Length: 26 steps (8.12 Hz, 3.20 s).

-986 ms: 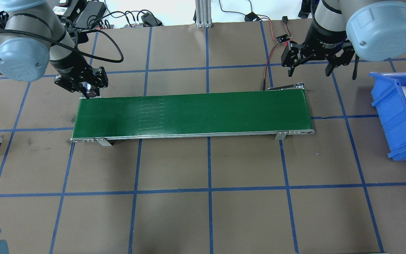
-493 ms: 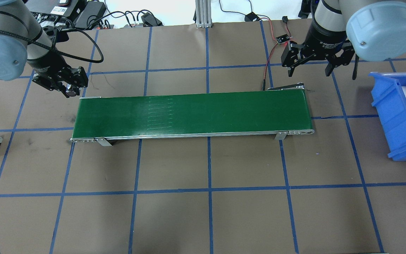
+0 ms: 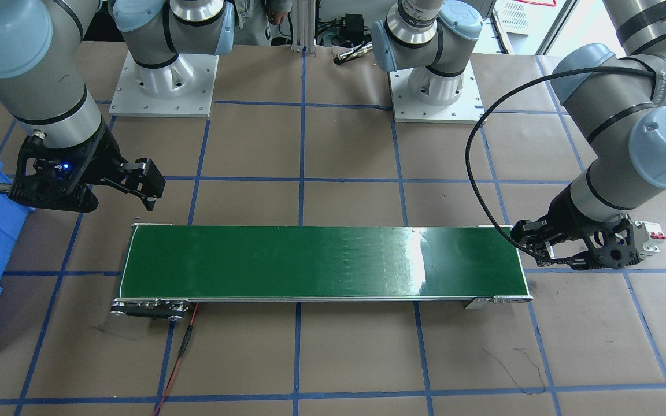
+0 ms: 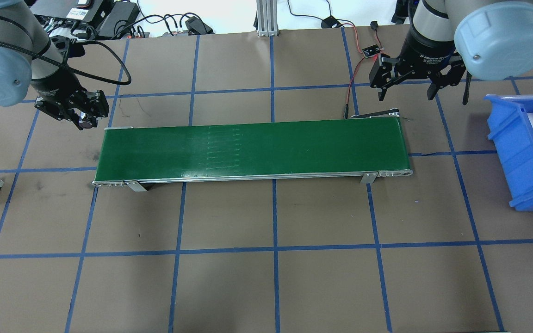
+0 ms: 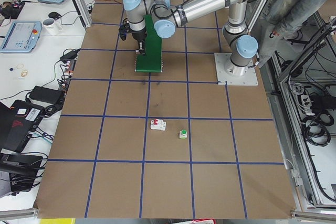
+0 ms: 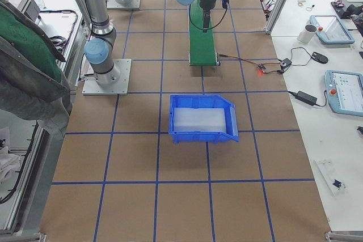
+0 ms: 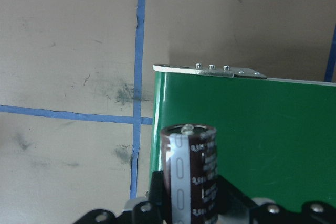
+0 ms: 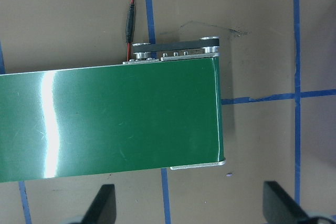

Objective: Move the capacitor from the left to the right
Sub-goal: 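Lower the held capacitor onto the green belt and open the left gripper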

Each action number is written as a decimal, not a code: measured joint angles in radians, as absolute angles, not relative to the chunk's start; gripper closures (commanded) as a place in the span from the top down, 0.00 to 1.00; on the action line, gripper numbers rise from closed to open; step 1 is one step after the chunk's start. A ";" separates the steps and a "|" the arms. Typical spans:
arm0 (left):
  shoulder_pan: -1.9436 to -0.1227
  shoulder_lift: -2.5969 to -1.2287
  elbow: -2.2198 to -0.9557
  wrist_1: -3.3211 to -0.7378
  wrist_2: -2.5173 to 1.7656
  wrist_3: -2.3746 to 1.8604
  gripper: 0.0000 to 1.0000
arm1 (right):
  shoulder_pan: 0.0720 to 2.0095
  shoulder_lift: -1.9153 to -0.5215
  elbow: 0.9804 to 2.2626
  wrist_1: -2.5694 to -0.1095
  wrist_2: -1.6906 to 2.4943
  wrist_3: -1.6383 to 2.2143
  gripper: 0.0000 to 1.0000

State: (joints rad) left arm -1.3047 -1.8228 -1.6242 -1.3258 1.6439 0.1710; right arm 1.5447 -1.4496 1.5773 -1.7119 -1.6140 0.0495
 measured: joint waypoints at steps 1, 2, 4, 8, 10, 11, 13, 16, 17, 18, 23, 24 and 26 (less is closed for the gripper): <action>-1.304 -1.828 -1.625 -1.326 1.644 0.193 0.32 | 1.545 -1.450 1.577 -1.712 -1.615 0.050 1.00; -1.304 -1.841 -1.625 -1.323 1.643 0.221 0.32 | 1.545 -1.450 1.577 -1.712 -1.615 0.050 1.00; -1.304 -1.871 -1.623 -1.298 1.644 0.243 0.32 | 1.545 -1.450 1.577 -1.712 -1.615 0.051 1.00; -1.308 -1.911 -1.634 -1.257 1.639 0.271 0.32 | 1.545 -1.449 1.578 -1.711 -1.615 0.052 1.00; -1.313 -1.946 -1.644 -1.257 1.642 0.276 0.32 | 1.545 -1.449 1.577 -1.712 -1.615 0.052 1.00; -1.317 -1.952 -1.650 -1.258 1.644 0.274 0.32 | 1.545 -1.449 1.577 -1.712 -1.615 0.052 1.00; -1.322 -1.931 -1.657 -1.259 1.647 0.275 0.32 | 1.545 -1.449 1.578 -1.712 -1.615 0.052 1.00; -1.324 -1.929 -1.676 -1.259 1.650 0.273 0.35 | 1.545 -1.449 1.578 -1.712 -1.615 0.052 1.00; -1.324 -1.933 -1.686 -1.254 1.650 0.273 0.38 | 1.545 -1.449 1.578 -1.711 -1.615 0.052 1.00; -1.324 -1.936 -1.692 -1.248 1.650 0.274 0.45 | 1.545 -1.449 1.578 -1.711 -1.615 0.052 1.00; -1.324 -1.941 -1.696 -1.237 1.660 0.277 0.83 | 1.545 -1.449 1.578 -1.711 -1.615 0.053 1.00; -1.324 -1.943 -1.696 -1.236 1.662 0.277 0.85 | 1.545 -1.448 1.578 -1.711 -1.615 0.053 1.00; -1.324 -1.943 -1.695 -1.234 1.663 0.274 0.88 | 1.545 -1.448 1.578 -1.712 -1.615 0.052 1.00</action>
